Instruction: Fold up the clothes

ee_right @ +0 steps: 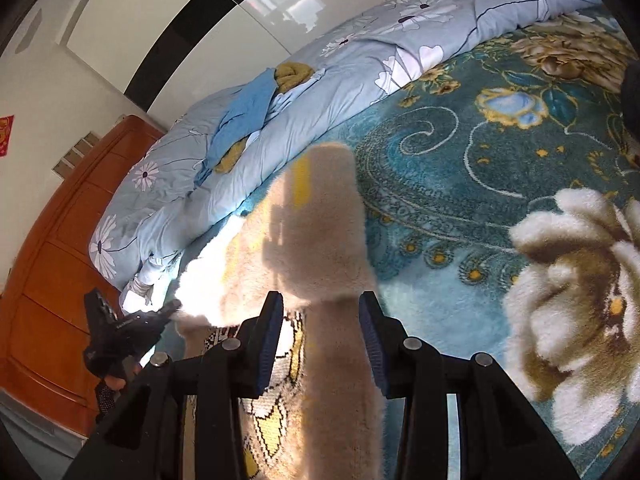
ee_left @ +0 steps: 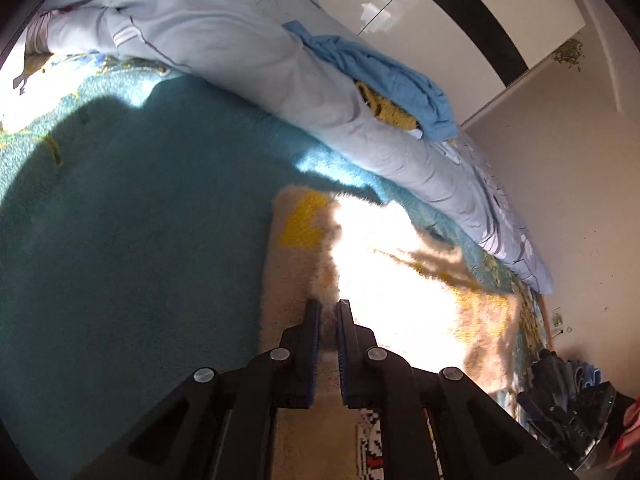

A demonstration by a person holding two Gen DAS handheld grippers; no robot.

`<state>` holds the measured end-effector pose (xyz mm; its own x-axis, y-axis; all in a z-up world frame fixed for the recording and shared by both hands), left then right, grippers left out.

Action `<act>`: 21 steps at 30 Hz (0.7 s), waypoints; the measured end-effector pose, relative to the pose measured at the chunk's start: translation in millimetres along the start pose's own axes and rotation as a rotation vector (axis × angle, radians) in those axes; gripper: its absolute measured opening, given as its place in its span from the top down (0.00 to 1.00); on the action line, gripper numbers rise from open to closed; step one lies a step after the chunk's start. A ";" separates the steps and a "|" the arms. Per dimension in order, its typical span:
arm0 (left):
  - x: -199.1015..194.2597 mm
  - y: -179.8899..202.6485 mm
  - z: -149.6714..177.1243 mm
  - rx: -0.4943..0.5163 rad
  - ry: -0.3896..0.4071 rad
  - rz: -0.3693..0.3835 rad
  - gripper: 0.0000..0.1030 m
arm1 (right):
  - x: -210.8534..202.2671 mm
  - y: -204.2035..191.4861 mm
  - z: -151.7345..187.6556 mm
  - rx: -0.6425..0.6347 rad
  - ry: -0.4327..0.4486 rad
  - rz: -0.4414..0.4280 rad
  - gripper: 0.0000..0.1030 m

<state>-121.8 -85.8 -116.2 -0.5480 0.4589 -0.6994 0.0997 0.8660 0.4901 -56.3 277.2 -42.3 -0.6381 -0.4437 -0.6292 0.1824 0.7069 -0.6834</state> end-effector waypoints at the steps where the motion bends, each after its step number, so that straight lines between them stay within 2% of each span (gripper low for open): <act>1: -0.9 -2.0 1.4 -0.017 0.007 0.011 0.88 | 4.1 -5.8 -2.8 -0.015 -0.004 -0.003 0.61; 3: -12.3 -1.7 -0.2 -0.044 0.000 0.004 0.87 | 13.9 -20.4 -13.3 -0.073 -0.014 0.014 0.61; 4: -21.9 1.4 -2.2 -0.037 0.005 -0.034 0.86 | 17.8 -25.5 -18.6 -0.104 -0.015 0.028 0.61; 6: -46.2 18.4 -11.0 0.072 0.075 -0.155 0.85 | 25.6 -34.5 -29.3 -0.161 -0.015 0.057 0.61; 8: -58.6 43.3 -19.0 0.199 0.124 -0.180 0.78 | 33.5 -38.4 -40.3 -0.193 -0.013 0.089 0.61; 10: -55.1 64.9 -23.6 0.281 0.123 -0.116 0.71 | 43.0 -41.3 -48.5 -0.217 -0.026 0.110 0.61; 11: -46.7 69.7 -24.1 0.300 0.106 -0.099 0.71 | 47.7 -41.8 -51.6 -0.222 -0.033 0.115 0.61; 14: -18.3 74.6 -23.5 0.333 0.049 -0.094 0.71 | 64.8 -38.5 -55.9 -0.209 -0.086 0.096 0.61; 18: 13.7 50.2 -17.3 0.255 -0.032 -0.104 0.71 | 85.9 -28.1 -58.1 -0.196 -0.131 0.122 0.60; 21: 20.4 45.0 -14.5 0.224 -0.040 -0.071 0.71 | 96.7 -18.3 -60.6 -0.154 -0.145 0.117 0.59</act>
<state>-140.6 -40.4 -100.9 -0.5276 0.3989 -0.7500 0.2464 0.9168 0.3143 -166.6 254.8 -68.2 -0.5029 -0.4205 -0.7552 0.1251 0.8291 -0.5450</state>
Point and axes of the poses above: each gripper's, at about its wrist camera, not at the fingertips, and x roughly the way its jaws point, y to its right, z to its underside, the point moved 3 cm from there along x, roughly the way its jaws point, and after that the axes turned 12 degrees about x, right-handed, at the moved point
